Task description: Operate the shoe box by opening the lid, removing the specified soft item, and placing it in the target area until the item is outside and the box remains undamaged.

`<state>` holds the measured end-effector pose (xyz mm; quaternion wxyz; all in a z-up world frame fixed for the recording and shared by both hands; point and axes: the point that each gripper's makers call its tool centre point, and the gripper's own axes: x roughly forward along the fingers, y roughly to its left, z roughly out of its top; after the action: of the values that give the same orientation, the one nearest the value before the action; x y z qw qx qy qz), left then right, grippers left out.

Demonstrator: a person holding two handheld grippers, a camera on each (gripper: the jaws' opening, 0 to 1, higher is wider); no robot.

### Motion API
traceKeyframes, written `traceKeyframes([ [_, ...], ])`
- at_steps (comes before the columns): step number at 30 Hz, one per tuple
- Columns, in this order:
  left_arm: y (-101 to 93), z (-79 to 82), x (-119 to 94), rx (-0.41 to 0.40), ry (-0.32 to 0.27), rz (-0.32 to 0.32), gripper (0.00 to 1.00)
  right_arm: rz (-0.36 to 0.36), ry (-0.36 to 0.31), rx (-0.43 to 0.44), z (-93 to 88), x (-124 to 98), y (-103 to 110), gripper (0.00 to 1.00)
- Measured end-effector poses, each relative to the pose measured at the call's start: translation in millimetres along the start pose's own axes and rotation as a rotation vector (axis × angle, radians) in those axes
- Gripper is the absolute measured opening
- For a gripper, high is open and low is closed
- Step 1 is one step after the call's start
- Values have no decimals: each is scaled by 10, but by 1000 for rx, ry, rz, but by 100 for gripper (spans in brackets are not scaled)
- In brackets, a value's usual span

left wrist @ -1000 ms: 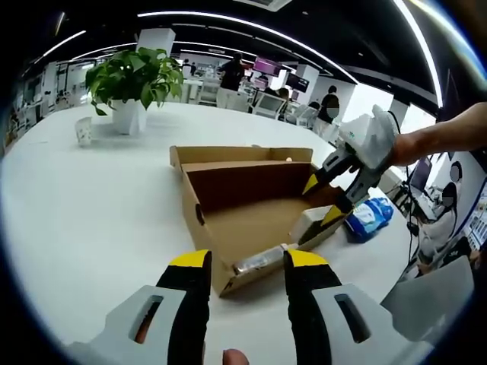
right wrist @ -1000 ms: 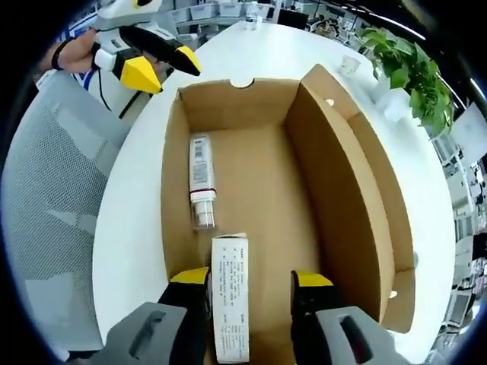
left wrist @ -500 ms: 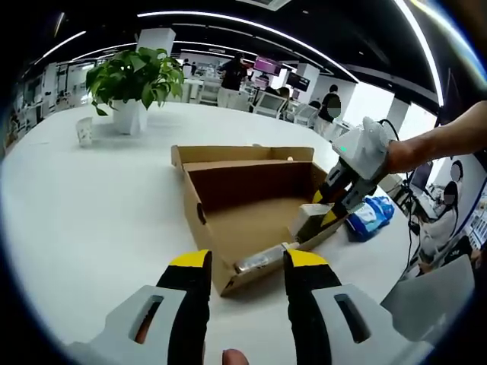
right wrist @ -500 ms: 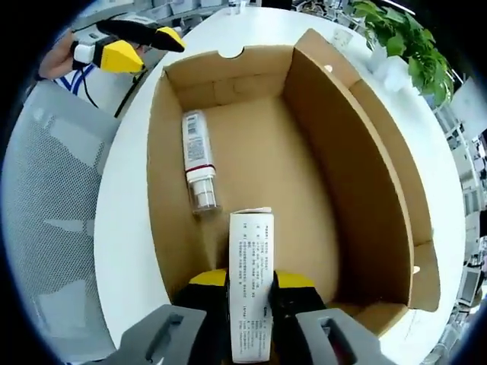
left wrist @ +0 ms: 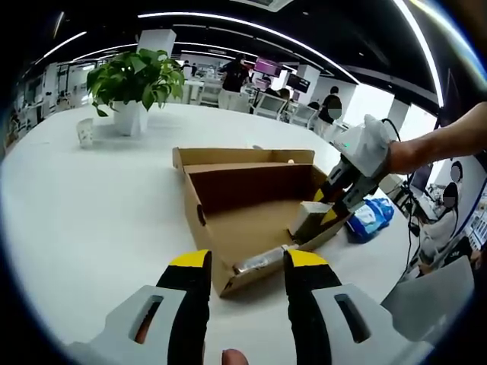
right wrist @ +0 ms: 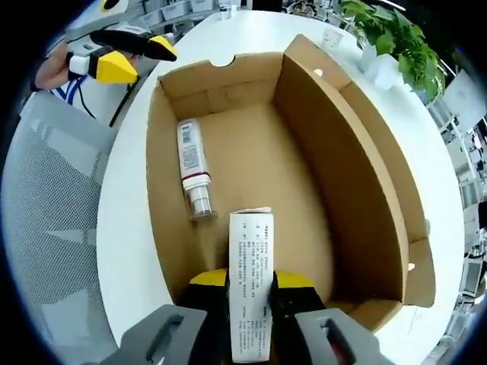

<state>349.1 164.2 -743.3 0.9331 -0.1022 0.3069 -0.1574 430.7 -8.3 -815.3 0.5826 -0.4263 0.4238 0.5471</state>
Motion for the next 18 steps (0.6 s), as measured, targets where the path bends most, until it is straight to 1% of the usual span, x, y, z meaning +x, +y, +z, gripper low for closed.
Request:
traceKeyframes([
  [3,-2,3,-2,1,-2,0,39,-17,-18,-32,82,-81,-37,16],
  [8,-10,6,3,5,-1,-3,38,-42,-46,-23,193,-284,-139,16],
  [18,-14,34,-17,4,-14,-7,38,-75,-59,-29,279,-589,-241,16],
])
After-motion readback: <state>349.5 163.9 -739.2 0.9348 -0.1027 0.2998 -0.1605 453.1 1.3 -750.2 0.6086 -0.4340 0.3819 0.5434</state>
